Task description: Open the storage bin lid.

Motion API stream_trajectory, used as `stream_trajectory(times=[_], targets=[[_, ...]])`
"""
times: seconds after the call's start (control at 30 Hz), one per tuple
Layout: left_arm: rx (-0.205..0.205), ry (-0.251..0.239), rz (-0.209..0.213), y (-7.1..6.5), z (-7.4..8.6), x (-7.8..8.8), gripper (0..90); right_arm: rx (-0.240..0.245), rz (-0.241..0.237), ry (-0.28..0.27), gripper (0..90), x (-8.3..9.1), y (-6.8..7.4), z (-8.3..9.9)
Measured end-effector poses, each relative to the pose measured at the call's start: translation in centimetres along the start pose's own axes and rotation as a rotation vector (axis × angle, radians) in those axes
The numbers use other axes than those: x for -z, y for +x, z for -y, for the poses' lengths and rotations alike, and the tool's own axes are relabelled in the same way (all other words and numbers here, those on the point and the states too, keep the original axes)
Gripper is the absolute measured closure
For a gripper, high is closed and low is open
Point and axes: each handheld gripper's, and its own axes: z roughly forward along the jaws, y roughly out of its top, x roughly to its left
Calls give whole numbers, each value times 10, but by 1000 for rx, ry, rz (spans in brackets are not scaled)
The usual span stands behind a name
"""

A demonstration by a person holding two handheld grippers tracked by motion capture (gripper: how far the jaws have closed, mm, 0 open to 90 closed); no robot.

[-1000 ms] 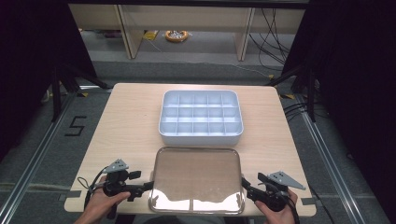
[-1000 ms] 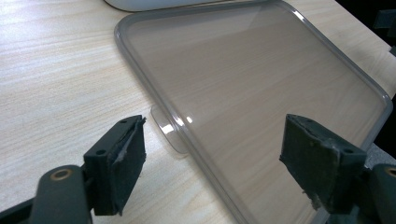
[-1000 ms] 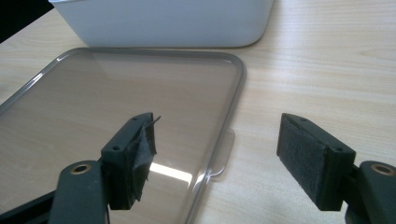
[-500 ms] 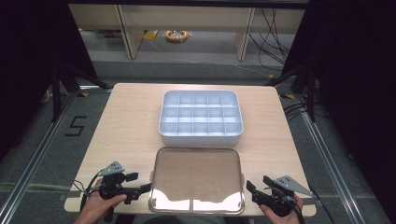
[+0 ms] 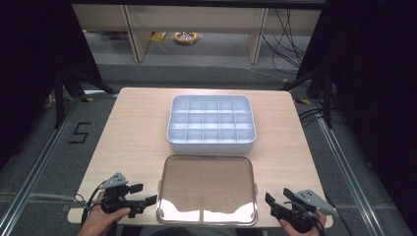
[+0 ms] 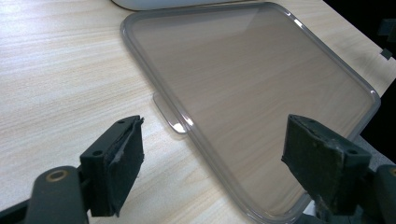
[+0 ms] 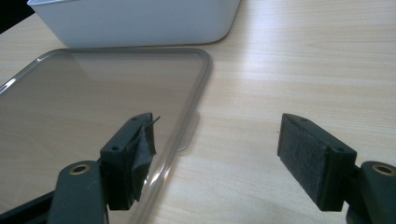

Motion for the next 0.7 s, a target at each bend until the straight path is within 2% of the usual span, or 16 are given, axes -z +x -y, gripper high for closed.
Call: stream_trajectory(times=[0.03,0.07,0.1,0.13,0.17,0.2,0.23,0.3,0.4,0.43,0.47,0.7], targets=[[-2,1,-2,0,0,1,199,-5,-8,9,285,2,0,0],[-2,3,0,0,1,1,199,5,15,-5,284,2,-1,1],[-8,5,-3,0,1,2,198,-10,14,0,284,3,0,1],[-8,5,-3,0,2,3,199,-56,3,1,283,5,3,1],[1,-3,-3,-1,2,3,199,-2,8,-6,283,4,-1,1],[6,-9,-8,-2,2,3,199,-40,16,6,283,5,3,1],[9,-12,-3,-3,3,3,199,-42,3,4,283,5,3,1],[6,-13,-1,-3,3,3,199,-17,15,1,284,3,1,2],[4,-15,-4,-3,3,4,199,-22,16,3,283,3,1,2],[6,-16,-3,-3,3,4,199,5,11,-8,283,2,-1,2],[7,-19,-2,-3,3,4,199,11,8,-8,283,1,-2,2],[6,-13,-4,-3,4,4,200,-10,9,3,284,3,-1,1]])
